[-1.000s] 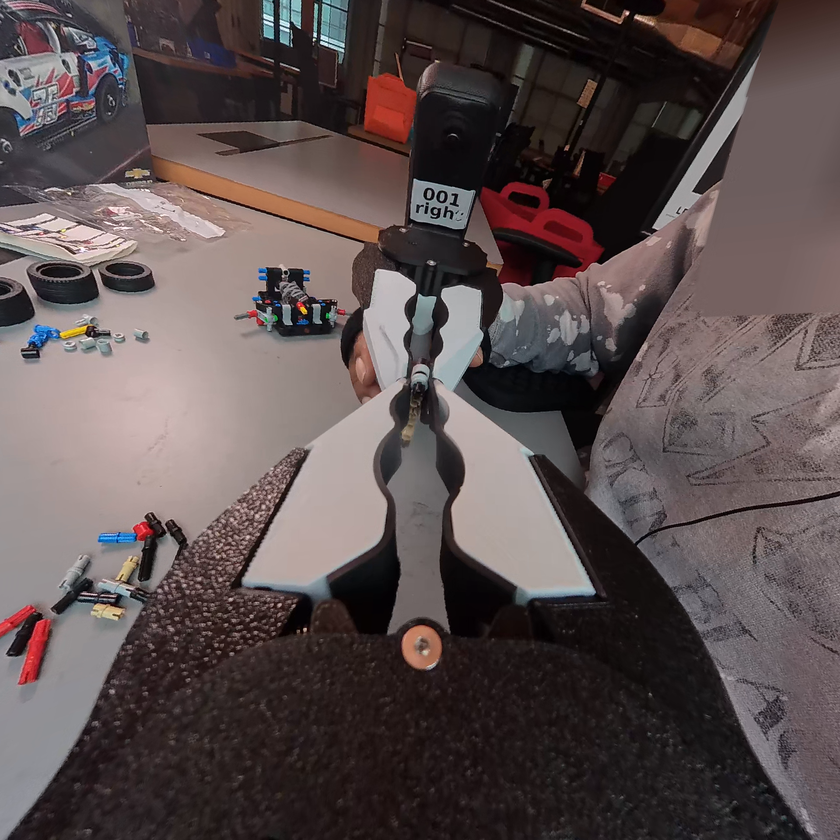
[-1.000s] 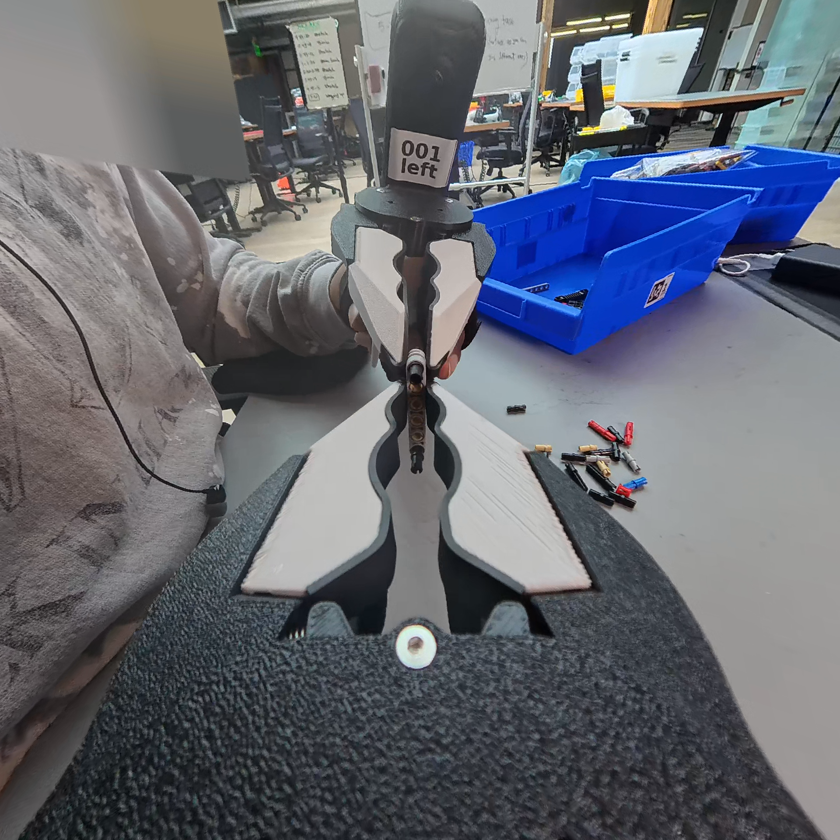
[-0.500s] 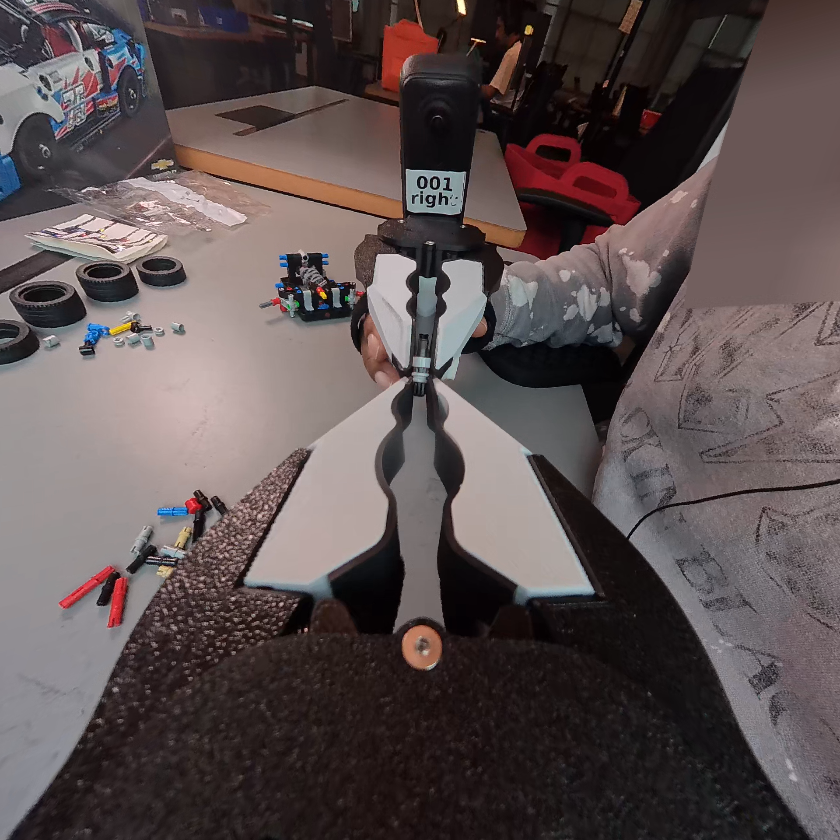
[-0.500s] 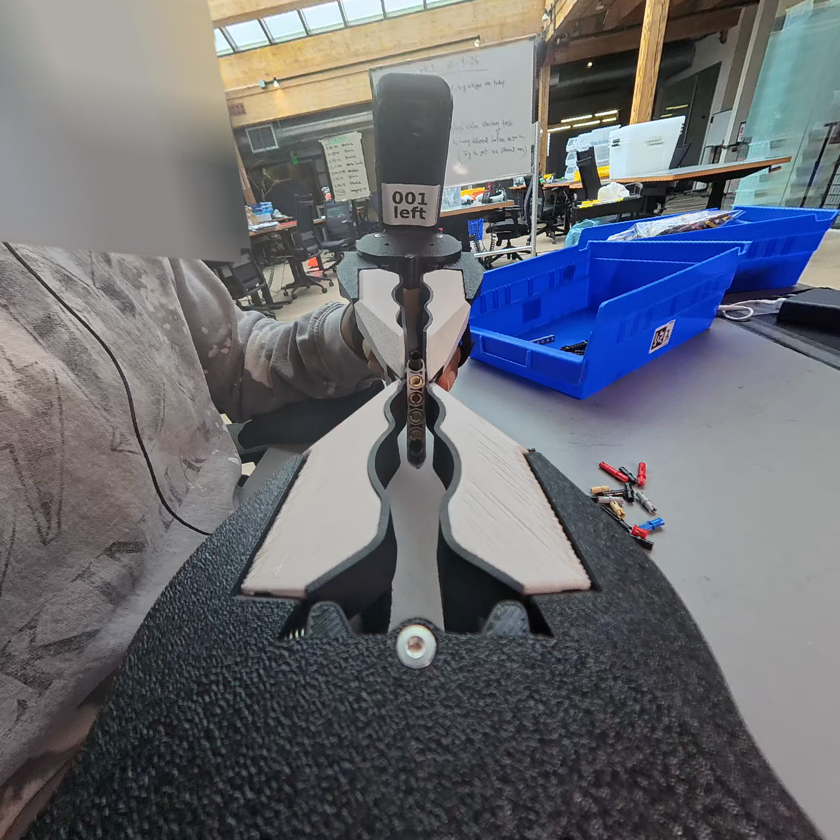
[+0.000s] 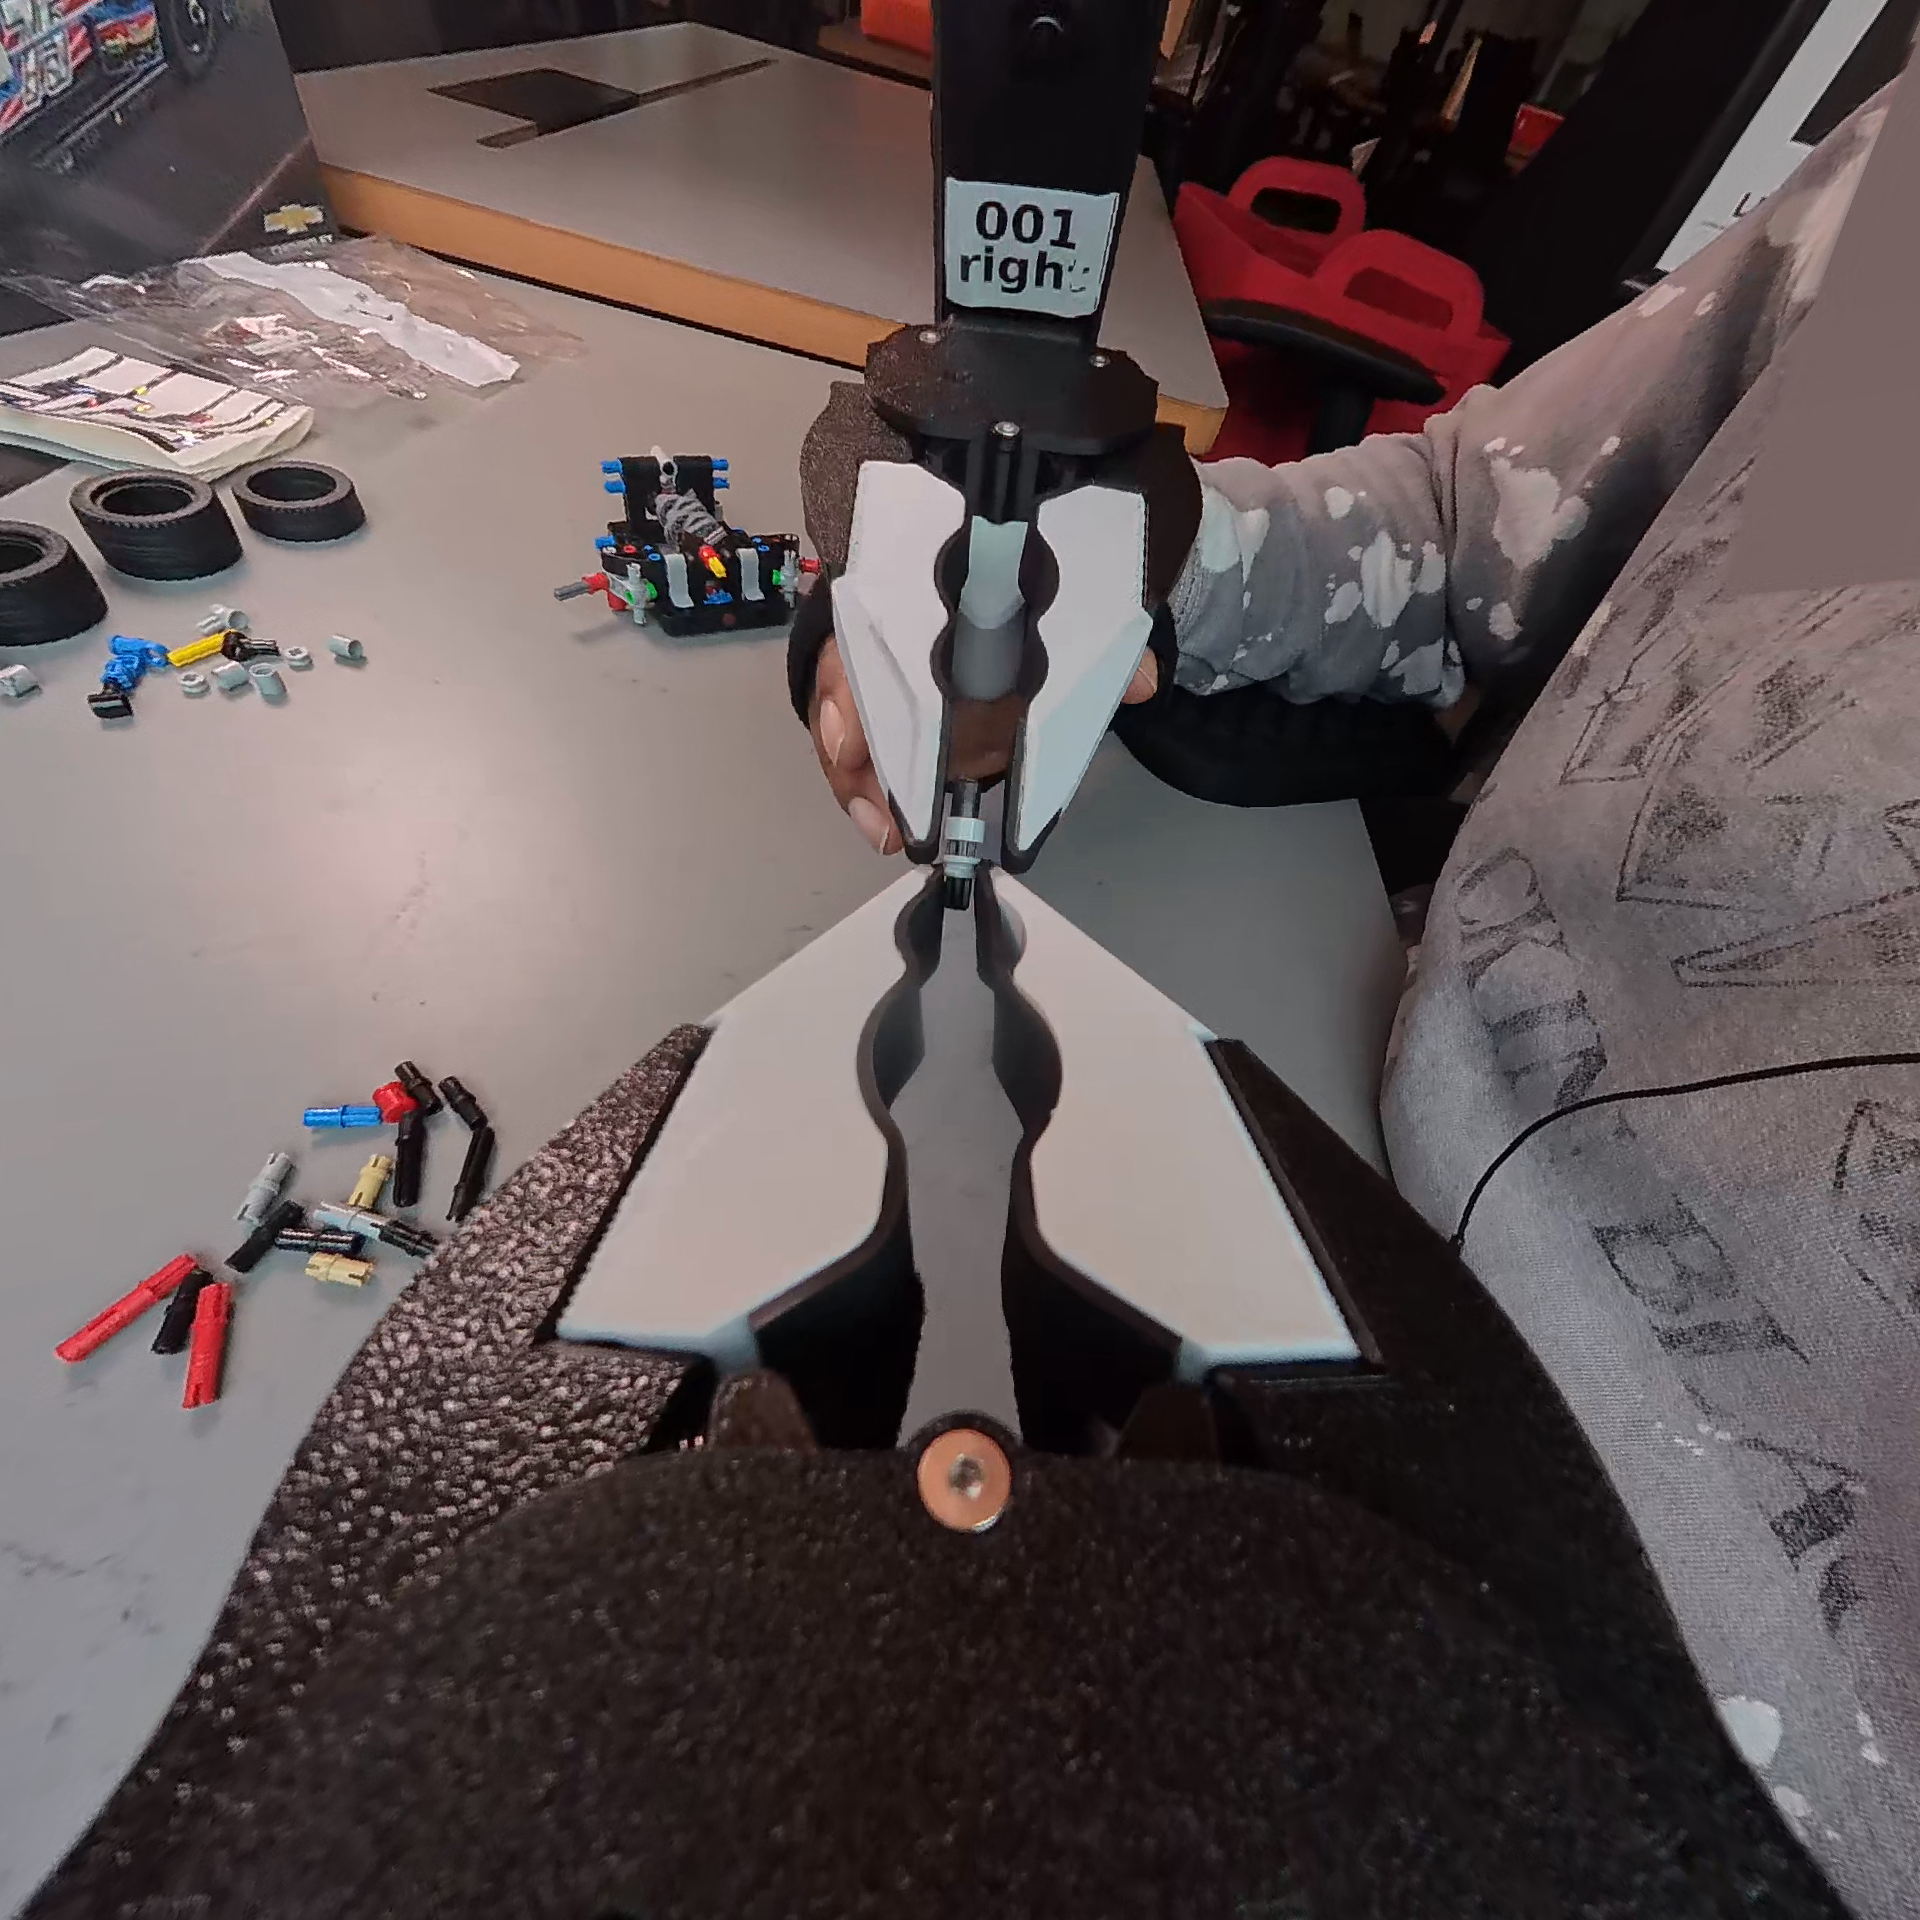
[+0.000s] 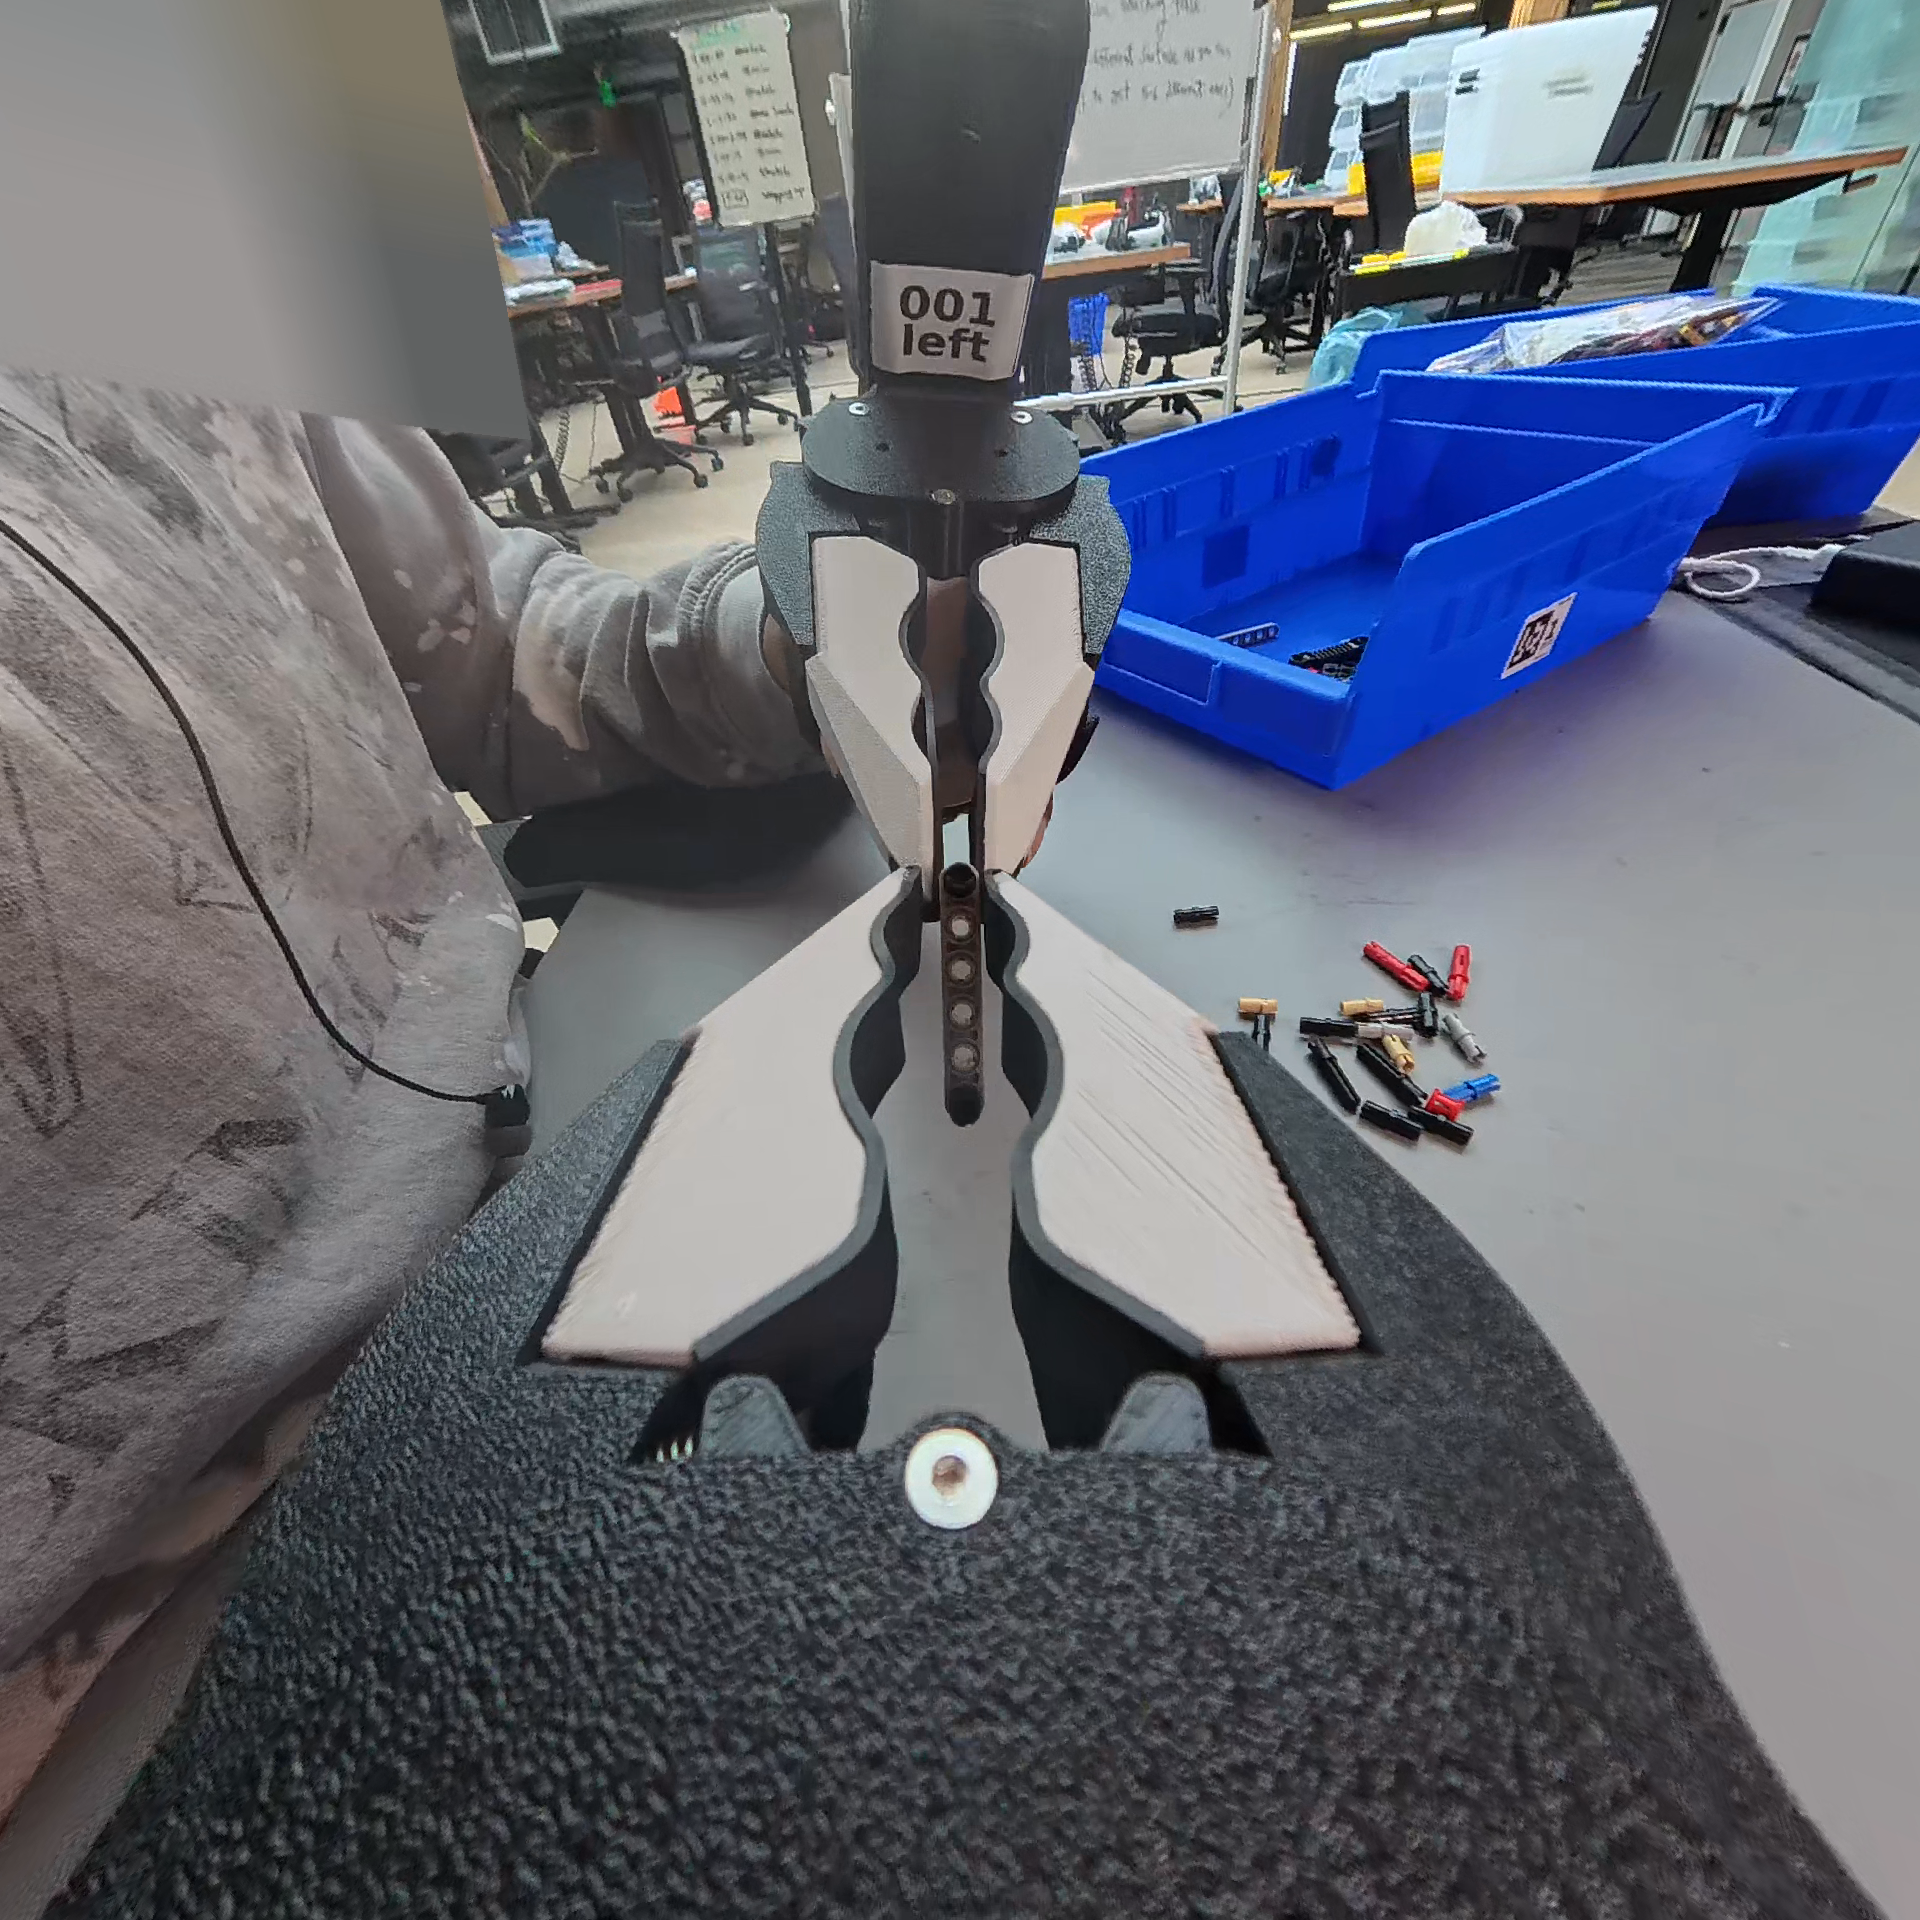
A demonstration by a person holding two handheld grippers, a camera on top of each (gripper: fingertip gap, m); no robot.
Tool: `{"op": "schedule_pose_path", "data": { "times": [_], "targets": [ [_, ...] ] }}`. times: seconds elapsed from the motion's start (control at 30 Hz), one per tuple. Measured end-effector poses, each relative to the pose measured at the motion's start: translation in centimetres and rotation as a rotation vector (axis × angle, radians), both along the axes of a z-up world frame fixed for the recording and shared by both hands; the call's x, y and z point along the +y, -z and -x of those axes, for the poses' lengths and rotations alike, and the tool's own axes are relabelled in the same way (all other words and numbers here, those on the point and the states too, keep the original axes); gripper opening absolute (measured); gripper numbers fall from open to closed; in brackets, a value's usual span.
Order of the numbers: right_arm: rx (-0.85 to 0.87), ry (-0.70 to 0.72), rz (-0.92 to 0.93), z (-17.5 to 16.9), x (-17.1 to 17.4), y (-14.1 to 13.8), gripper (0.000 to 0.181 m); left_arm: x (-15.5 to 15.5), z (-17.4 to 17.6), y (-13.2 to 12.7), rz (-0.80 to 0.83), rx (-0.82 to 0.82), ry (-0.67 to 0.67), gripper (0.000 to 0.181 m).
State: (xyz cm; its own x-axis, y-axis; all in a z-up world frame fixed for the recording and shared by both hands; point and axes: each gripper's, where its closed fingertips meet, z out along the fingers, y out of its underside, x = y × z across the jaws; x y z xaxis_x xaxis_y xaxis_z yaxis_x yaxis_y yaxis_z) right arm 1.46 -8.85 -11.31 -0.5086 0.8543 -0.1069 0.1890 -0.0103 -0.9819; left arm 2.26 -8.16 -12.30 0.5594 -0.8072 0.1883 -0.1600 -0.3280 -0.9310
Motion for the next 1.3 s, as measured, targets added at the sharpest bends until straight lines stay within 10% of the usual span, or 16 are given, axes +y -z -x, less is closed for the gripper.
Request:
{"op": "schedule_pose_path", "data": {
  "times": [0.8,0.87,1.3],
  "targets": [
    [0.191,0.064,0.106,-1.2,2.7,-4.6,0.006,0.5,2.0,-3.0,-0.042,-0.191,-0.061,0.0],
    [0.148,0.048,0.082,-0.5,1.7,-3.5,0.006,0.7,0.9,-3.5,-0.058,-0.204,-0.044,0.022],
    [-0.001,0.033,0.63,1.4,1.8,-3.4,0.006,1.3,1.4,-3.8,-0.468,0.266,-0.219,0.008]
  ]
}}
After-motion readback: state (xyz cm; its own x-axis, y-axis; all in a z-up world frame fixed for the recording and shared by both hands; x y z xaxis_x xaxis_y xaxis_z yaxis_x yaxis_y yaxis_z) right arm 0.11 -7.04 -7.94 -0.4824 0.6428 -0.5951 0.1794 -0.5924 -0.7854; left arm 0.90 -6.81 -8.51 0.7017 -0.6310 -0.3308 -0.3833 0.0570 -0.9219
